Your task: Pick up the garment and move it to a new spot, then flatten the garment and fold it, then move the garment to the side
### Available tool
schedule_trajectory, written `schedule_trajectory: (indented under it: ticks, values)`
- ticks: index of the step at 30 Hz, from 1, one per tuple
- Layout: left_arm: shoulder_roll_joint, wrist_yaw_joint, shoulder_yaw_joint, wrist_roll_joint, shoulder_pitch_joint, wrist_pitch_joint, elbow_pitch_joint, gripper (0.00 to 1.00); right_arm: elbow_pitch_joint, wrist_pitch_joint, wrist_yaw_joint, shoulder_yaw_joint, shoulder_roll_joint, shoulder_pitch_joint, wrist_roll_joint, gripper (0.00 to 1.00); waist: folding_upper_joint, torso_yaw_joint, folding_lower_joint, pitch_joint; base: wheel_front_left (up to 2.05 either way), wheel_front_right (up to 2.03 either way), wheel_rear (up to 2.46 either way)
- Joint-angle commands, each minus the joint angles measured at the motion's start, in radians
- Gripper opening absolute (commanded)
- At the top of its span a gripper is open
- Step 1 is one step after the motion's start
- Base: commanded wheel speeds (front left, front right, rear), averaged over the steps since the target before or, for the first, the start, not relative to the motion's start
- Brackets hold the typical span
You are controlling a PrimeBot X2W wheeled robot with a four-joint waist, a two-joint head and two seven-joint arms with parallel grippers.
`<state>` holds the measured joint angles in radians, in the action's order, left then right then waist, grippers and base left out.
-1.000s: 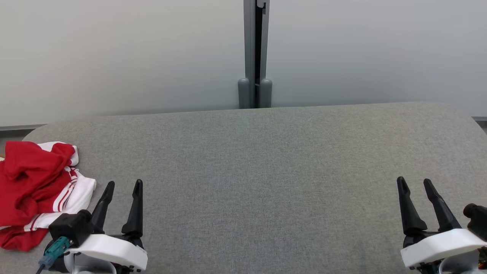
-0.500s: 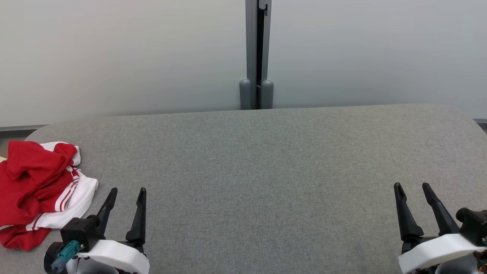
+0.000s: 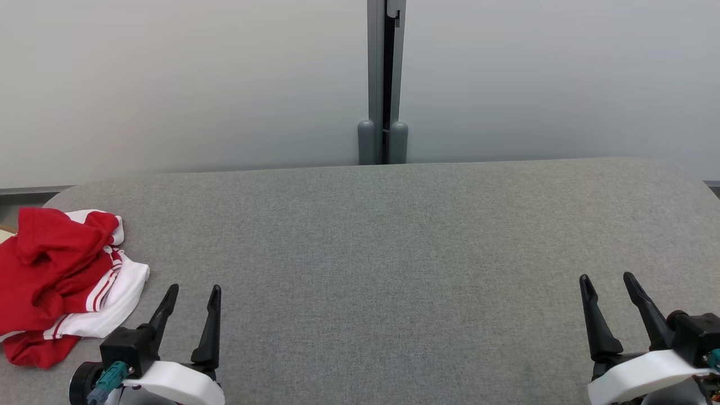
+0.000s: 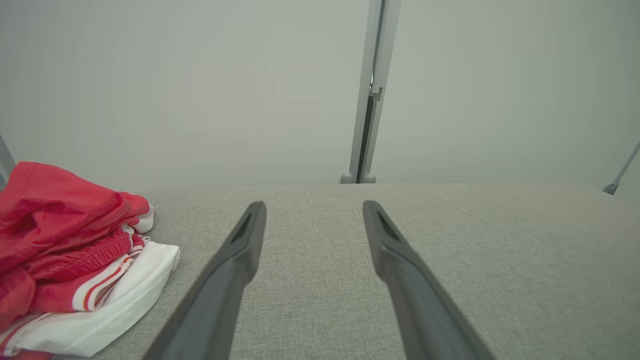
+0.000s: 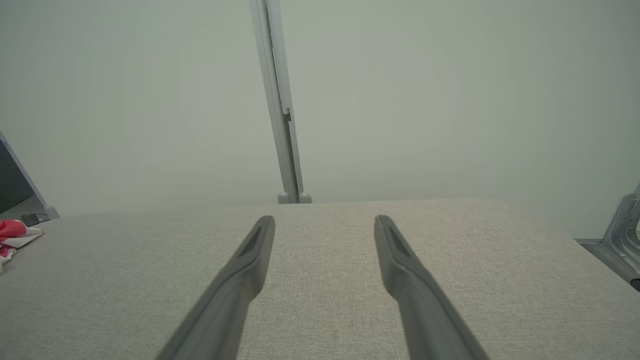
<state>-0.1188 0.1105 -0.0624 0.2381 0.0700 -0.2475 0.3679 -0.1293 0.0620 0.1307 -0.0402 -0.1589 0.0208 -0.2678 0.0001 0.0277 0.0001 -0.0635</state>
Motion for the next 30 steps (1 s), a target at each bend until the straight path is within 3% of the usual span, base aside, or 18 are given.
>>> schedule_trajectory:
  ticks: [1,19,30]
  values:
    - [-0.006,0.003,0.002,-0.016,0.009,-0.009,0.004,1.00,0.005,0.008,0.000,0.002,-0.006,0.009,0.018,1.00,-0.0001,0.001,-0.0001,-0.001,0.00,0.00,0.00]
    - [0.002,0.002,0.012,-0.026,0.025,-0.018,0.013,1.00,0.016,0.005,0.000,0.014,-0.005,0.016,0.043,1.00,-0.0001,0.039,-0.0001,-0.006,0.00,0.00,0.00]
    - [-0.013,0.000,0.031,-0.015,0.044,-0.017,0.015,1.00,0.069,-0.007,0.000,-0.015,0.000,0.013,0.052,1.00,-0.0001,0.227,-0.0001,-0.005,0.00,0.00,0.00]
